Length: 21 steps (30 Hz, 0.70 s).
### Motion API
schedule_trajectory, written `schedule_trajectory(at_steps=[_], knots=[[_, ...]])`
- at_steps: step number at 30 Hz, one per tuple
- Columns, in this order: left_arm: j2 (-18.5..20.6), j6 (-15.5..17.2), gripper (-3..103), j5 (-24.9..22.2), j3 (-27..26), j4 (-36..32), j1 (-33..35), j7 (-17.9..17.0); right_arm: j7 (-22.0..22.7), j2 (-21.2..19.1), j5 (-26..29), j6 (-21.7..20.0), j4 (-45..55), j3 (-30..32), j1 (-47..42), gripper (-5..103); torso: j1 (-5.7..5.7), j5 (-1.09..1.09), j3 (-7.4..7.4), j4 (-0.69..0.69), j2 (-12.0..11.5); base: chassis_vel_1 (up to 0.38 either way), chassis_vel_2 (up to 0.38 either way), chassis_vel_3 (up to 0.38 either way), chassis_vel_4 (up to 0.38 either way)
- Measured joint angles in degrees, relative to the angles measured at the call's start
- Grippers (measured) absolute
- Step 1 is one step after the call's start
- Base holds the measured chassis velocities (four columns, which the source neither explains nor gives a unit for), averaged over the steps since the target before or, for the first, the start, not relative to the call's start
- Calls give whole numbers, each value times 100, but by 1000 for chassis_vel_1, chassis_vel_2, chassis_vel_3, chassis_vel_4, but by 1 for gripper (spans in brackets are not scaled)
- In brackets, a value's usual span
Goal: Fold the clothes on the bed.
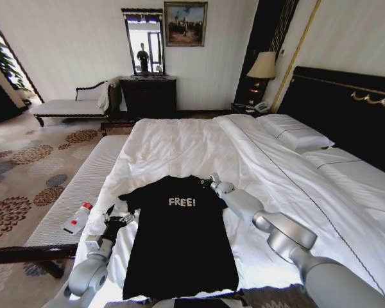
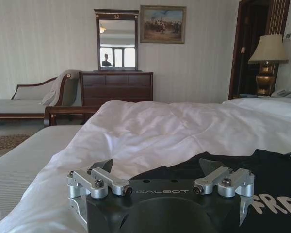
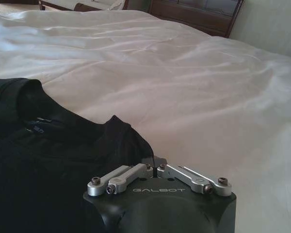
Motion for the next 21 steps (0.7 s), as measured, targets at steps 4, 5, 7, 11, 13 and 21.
schedule_trajectory(at_steps=[4, 5, 7, 11, 13, 21], knots=[[2, 0, 100, -17, 2, 5, -17, 5, -28, 31, -555, 398, -60, 57, -3, 0, 0, 0, 0, 0, 0, 0, 0, 0, 0], [3, 0, 100, -19, 10, 7, -32, 5, -47, 42, -739, 530, -60, 72, -14, 0, 0, 0, 0, -1, 0, 0, 0, 0, 0], [8, 0, 100, -23, 30, 8, -66, 4, -63, 74, -1005, 732, -61, 69, -42, 0, 0, 0, 0, -1, 0, 0, 0, 0, 0], [23, 12, 100, -25, 57, -19, -99, -11, -49, 150, -1242, 887, -143, 66, -54, 0, 0, 0, 0, 1, 0, 0, 0, 0, 0], [31, 17, 100, -30, 52, -50, -90, -16, -31, 189, -1327, 945, -217, 73, -54, 0, 0, 0, 0, 0, 0, 0, 0, 0, 0], [-3, 20, 100, -6, 12, -84, 14, -12, 58, 130, -1311, 785, -9, 257, -134, 5, 0, 0, 0, 2, 0, 0, 0, 0, 0]])
